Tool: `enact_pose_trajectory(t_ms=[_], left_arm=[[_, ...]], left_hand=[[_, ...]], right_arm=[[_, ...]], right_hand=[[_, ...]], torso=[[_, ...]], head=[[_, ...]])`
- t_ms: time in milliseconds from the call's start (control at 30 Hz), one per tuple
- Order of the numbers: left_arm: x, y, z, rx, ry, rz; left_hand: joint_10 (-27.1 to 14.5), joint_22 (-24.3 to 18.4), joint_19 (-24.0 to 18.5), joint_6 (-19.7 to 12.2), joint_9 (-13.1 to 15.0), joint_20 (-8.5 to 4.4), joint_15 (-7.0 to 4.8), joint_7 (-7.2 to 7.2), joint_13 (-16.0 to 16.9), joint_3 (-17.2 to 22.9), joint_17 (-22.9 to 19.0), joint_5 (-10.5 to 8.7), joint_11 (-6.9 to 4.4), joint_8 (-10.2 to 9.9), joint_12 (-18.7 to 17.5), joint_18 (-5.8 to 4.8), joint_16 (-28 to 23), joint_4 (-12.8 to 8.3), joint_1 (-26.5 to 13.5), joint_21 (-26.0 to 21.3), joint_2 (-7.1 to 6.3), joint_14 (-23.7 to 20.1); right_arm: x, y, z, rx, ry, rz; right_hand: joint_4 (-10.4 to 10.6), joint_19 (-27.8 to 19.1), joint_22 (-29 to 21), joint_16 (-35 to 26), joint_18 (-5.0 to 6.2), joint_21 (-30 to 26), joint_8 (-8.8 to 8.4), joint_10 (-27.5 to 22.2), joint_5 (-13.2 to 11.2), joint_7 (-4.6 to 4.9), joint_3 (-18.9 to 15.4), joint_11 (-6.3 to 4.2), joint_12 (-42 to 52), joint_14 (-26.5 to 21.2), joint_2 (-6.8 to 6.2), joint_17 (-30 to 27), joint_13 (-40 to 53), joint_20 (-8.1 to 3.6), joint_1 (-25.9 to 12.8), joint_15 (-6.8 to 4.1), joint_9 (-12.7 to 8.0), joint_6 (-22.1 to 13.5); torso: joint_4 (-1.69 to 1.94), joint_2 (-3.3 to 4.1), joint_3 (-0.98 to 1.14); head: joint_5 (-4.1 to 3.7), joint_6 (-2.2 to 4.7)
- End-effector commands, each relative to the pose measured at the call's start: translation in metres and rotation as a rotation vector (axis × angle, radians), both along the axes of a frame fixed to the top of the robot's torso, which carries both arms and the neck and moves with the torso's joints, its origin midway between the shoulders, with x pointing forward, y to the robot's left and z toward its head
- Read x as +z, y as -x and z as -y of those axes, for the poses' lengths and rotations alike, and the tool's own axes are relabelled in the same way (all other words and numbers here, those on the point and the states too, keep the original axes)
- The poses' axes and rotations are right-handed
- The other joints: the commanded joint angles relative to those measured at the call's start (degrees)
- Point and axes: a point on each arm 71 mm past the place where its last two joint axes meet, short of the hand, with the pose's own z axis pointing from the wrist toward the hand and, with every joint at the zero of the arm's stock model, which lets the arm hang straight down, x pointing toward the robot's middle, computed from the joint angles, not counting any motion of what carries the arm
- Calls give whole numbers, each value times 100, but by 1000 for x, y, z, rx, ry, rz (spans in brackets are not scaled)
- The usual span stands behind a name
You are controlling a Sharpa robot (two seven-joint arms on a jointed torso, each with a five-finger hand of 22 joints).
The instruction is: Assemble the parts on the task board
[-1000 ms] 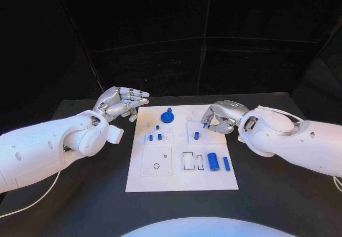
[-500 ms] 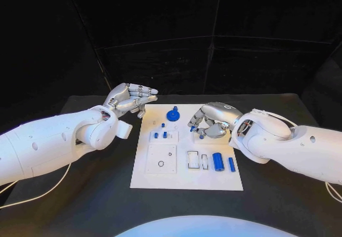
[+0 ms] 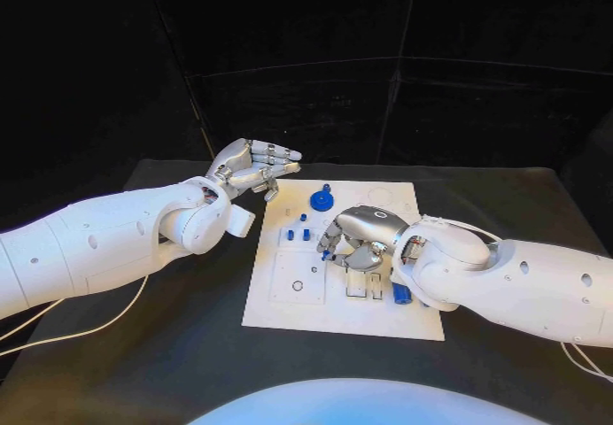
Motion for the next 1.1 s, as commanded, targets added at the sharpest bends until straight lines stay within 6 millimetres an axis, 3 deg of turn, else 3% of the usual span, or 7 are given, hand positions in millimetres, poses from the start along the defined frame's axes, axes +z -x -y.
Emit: enact_pose_trajectory(t_ms=[33,400,1100], left_arm=[[1,0,3,-11,12,-2],[1,0,6,-23,17,-2],[1,0,7,-30,17,-7]], left_hand=[[6,-5,-37,-5,-9,-15,2,43,10,-28,-5,30,37,4,-28,101,-20,-8,3,-20,33,-33],[8,-5,-37,-4,-9,-15,2,43,10,-32,-14,29,38,5,-27,100,-24,-7,1,-20,32,-36],[8,-5,-37,-4,-9,-15,2,43,10,-32,-14,29,38,5,-27,100,-24,-7,1,-20,32,-36]], right_arm=[[-6,1,-5,35,54,0],[-22,4,-16,47,117,-2],[-25,1,-25,49,112,31]], right_hand=[[-12,-12,-13,27,-38,8,-21,32,-28,13,26,9,-26,258,-9,-3,0,-8,-29,-19,-3,18],[-10,-20,-20,11,-36,5,-24,35,-43,15,23,11,-33,252,-16,-37,0,-7,-37,-18,-4,17],[-21,-25,-22,10,-34,5,-28,39,-37,12,28,9,-39,250,-24,-44,1,-6,-30,-19,-5,17]], torso=[[-13,1,0],[-4,0,2],[-9,1,1]], head=[[56,-34],[102,-105],[169,-140]])
